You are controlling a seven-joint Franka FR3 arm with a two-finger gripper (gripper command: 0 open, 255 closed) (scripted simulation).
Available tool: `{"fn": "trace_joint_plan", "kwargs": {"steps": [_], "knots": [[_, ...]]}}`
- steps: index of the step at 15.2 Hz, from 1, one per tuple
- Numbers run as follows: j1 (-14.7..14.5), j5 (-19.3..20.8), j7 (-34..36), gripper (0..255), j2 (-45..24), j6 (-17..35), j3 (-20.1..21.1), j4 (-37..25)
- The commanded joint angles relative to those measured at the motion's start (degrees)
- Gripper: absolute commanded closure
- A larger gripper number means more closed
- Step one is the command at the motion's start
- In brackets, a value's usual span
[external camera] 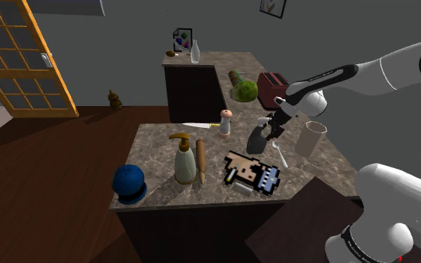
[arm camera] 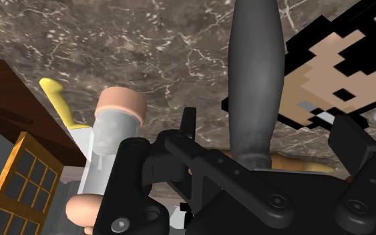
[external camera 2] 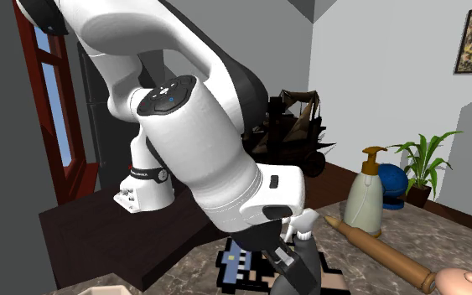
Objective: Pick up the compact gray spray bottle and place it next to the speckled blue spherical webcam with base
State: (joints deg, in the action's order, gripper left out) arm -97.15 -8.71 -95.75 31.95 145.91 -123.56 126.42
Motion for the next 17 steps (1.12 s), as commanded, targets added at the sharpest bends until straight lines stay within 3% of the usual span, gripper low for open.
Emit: {"fn": "trace_joint_plan", "kwargs": {"steps": [1,4,12,13,17], "knots": [[-1.7,0.8,0.3,0,1.3,1.4,-1.3,-0.1],[-4.4,1.9,1.0,0,3.4,3.7,-3.2,-0.3],[-4.4,1.9,1.0,0,3.4,3.7,-3.2,-0.3],[-4.4,1.9,1.0,255,3.4,3.7,-3.2,-0.3],[-4.4,1.9,1.0,255,3.4,3.7,-3.2,-0.3]]}}
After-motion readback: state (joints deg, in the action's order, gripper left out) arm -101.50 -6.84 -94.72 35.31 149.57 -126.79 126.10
